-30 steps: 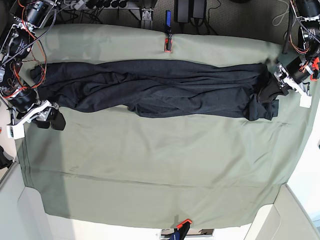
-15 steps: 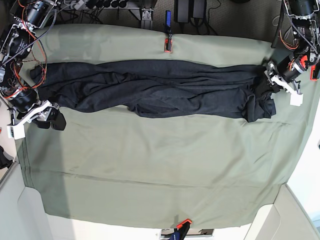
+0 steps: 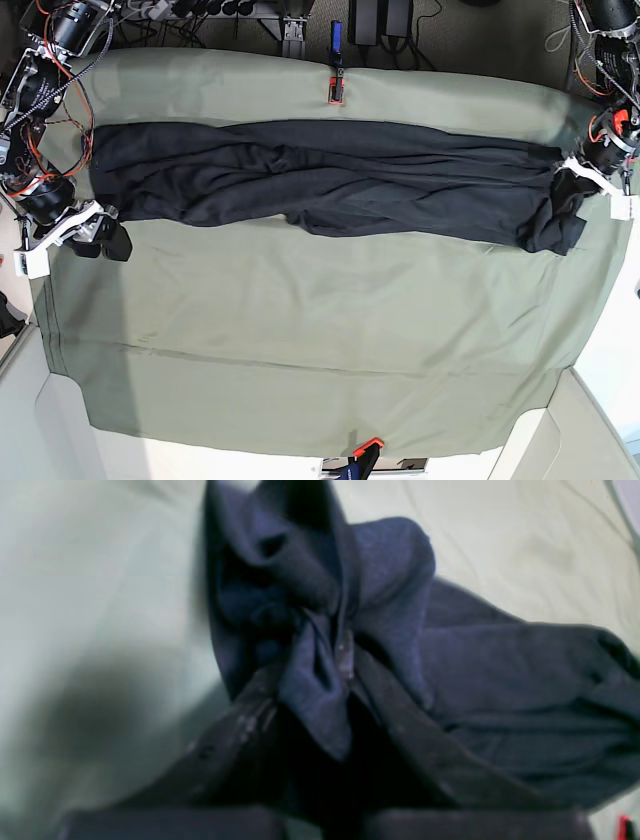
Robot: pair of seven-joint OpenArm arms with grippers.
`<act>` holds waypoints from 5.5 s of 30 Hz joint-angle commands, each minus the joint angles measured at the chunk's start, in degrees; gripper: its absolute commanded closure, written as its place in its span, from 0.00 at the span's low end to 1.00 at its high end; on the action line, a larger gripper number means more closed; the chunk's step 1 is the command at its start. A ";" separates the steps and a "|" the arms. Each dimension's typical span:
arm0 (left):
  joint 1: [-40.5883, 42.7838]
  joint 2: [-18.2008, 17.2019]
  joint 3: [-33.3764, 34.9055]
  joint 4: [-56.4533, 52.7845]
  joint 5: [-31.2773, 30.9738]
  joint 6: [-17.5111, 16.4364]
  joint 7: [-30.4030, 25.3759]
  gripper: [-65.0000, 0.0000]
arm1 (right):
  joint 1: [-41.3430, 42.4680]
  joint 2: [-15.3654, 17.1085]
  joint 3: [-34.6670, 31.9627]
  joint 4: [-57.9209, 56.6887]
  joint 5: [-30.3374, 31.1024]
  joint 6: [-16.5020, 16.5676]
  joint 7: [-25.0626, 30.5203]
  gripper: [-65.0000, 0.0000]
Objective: Fold the T-shirt properly
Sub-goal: 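Fold the strip end with the left gripper toward the strip's middle, then grasp the other strip end with the right gripper and fold it over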
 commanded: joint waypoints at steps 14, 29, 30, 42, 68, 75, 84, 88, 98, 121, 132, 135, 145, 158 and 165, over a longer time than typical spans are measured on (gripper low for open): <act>6.29 1.38 7.63 27.80 2.75 -0.32 -2.67 1.00 | 0.96 0.61 0.13 1.03 1.20 0.17 1.79 0.44; -1.29 7.52 39.95 29.77 24.59 3.04 -2.82 1.00 | 0.90 0.70 0.17 1.03 5.40 0.22 -1.99 0.44; -1.38 8.07 40.52 29.16 24.59 3.02 -2.82 1.00 | 0.76 0.85 0.22 1.05 6.40 0.24 -3.10 0.44; -1.33 12.15 43.67 27.41 23.69 3.06 -2.21 0.40 | -7.04 8.46 4.15 1.03 7.98 1.14 -2.36 0.44; -1.44 11.91 43.34 33.53 -2.34 -0.32 11.23 0.41 | -8.70 4.11 -8.35 -10.80 6.93 1.31 3.19 0.44; -1.01 11.82 39.41 37.73 -4.26 -0.32 11.41 0.41 | -8.07 2.99 -8.33 -9.88 6.25 1.29 3.45 0.77; -0.66 11.80 36.83 41.51 -8.70 -0.32 13.75 0.41 | -6.16 3.02 -3.93 -9.88 0.09 1.09 9.68 1.00; 0.55 11.80 38.75 41.51 -8.74 -0.32 13.81 0.41 | -5.18 3.06 -0.61 -9.88 1.25 1.09 9.31 1.00; 1.66 11.87 52.15 41.51 -3.54 -0.32 12.13 0.40 | -5.25 2.99 -0.20 -9.88 1.79 1.09 9.01 1.00; -1.84 12.02 70.25 41.64 20.22 -0.32 4.90 0.37 | -5.35 2.84 -0.24 -9.88 3.61 1.09 8.17 1.00; -1.14 11.67 46.18 46.14 16.96 -0.32 7.54 0.84 | -5.40 0.81 -0.24 -1.64 16.87 3.04 -0.85 1.00; -0.98 11.65 37.77 45.97 16.92 -0.32 7.78 0.84 | -5.57 -1.22 -1.18 4.28 18.53 3.08 -1.95 1.00; 6.95 5.92 15.80 43.69 9.84 -0.32 8.57 0.84 | -5.53 -14.03 -24.35 12.74 11.56 2.67 2.78 1.00; 10.43 5.03 4.63 43.69 0.59 -0.32 11.50 0.84 | -4.39 -17.40 -53.70 6.12 -12.87 1.03 15.32 0.63; 10.40 5.03 4.61 43.69 -2.82 -0.32 13.94 0.83 | -4.35 -17.42 -59.67 -0.66 -12.81 1.14 15.32 0.40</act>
